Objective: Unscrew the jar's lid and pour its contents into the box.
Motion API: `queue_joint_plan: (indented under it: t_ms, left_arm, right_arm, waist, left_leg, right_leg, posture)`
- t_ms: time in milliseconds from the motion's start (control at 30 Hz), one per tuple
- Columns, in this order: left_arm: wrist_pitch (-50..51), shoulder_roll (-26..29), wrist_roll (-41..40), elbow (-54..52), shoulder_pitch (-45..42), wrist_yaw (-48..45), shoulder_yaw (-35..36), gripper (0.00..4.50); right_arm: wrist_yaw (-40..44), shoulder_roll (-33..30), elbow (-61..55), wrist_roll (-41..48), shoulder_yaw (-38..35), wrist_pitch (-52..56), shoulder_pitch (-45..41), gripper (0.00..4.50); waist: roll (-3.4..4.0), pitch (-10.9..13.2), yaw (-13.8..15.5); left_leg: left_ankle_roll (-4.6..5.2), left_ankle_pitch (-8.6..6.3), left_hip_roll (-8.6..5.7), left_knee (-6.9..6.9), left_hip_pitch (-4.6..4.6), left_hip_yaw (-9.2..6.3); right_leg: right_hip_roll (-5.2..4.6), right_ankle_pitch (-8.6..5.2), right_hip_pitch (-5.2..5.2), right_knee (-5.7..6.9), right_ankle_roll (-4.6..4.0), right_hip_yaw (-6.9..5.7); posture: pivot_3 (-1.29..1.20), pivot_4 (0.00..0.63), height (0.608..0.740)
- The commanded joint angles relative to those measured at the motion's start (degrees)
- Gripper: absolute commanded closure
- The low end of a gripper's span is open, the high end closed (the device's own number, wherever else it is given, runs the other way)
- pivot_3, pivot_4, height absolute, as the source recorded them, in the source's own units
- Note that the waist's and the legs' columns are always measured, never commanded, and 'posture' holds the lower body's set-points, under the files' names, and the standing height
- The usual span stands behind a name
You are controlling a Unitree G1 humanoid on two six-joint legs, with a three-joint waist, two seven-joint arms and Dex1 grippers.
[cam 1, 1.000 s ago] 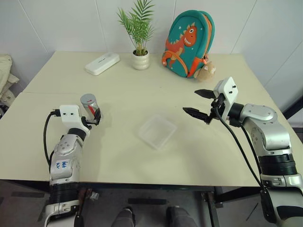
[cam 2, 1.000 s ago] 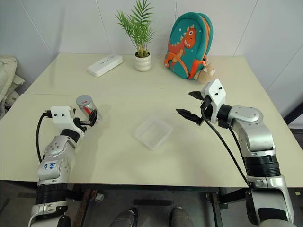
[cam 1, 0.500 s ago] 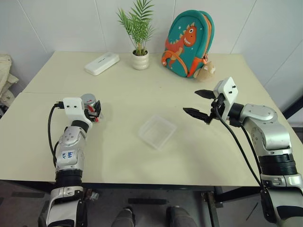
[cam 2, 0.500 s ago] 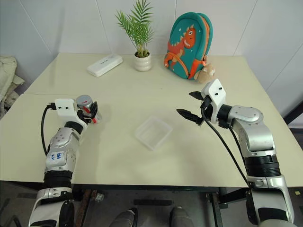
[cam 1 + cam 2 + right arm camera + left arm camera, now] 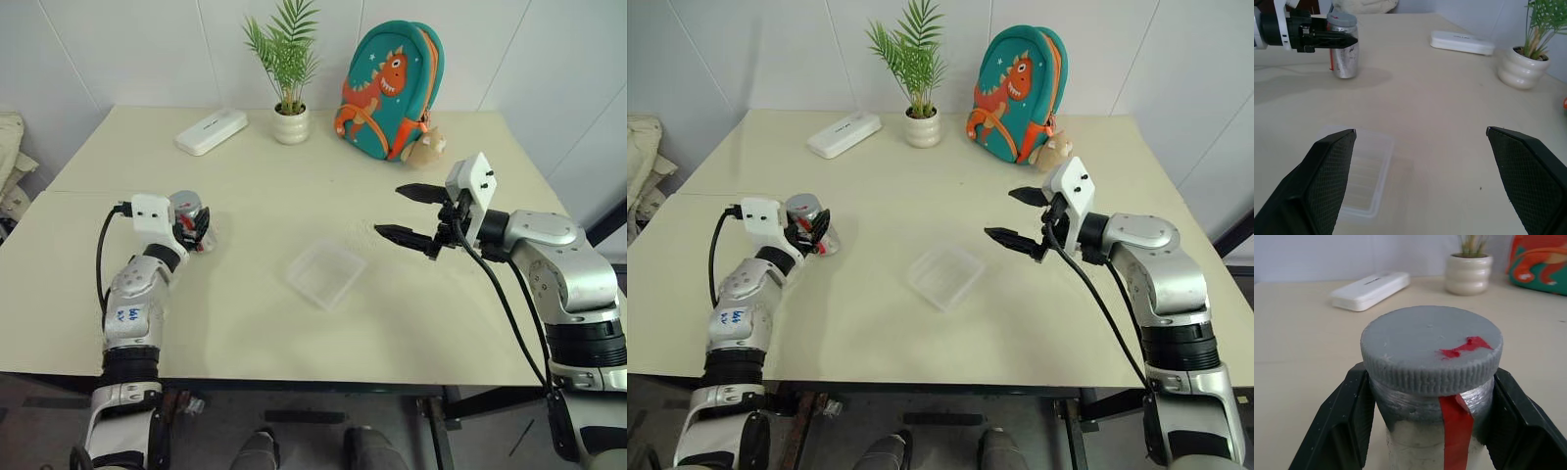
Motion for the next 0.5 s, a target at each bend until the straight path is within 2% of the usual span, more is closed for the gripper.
queue_joint_plan:
  t_ms: [33,267,500]
  left_arm:
    - [1.9,2.4,-2.9,-6.0,0.1,-6.6,-1.2,1.94]
    - [7.9,9.0,-10.3,-11.6,-2.0,-24.1,-3.8,1.94]
    - [8.0,10.1,-11.2,-7.3,-7.5,-36.6,-9.2,1.94]
  right_arm:
    - [-0.1,0.1,-4.2,3.2,-2.3,0.9,0.3,0.00]
    - [-4.5,1.8,-13.3,7.4,-1.9,4.7,0.6,0.00]
    - [-16.6,7.9,-20.8,8.1,0.6,11.2,-2.4,0.00]
  waist:
    - [0.00,0.0,0.0]
    - [0.01,0.0,-0.1]
    - [0.01,0.0,0.0]
  left_leg:
    - [0.01,-0.01,0.00,-0.02,0.00,0.01]
    - [0.06,-0.03,0.03,-0.15,0.00,0.01]
    - [0.10,-0.06,0.03,-0.20,-0.03,0.00]
  right_leg:
    - [0.00,0.00,0.00,-0.04,0.00,0.00]
    - [0.00,0.00,0.02,-0.19,-0.02,0.00]
    - [0.00,0.01,0.02,-0.33,-0.04,-0.01]
  posture:
    - [0.00,0.150,0.740]
    - [0.00,0.150,0.740]
    - [0.00,0.150,0.740]
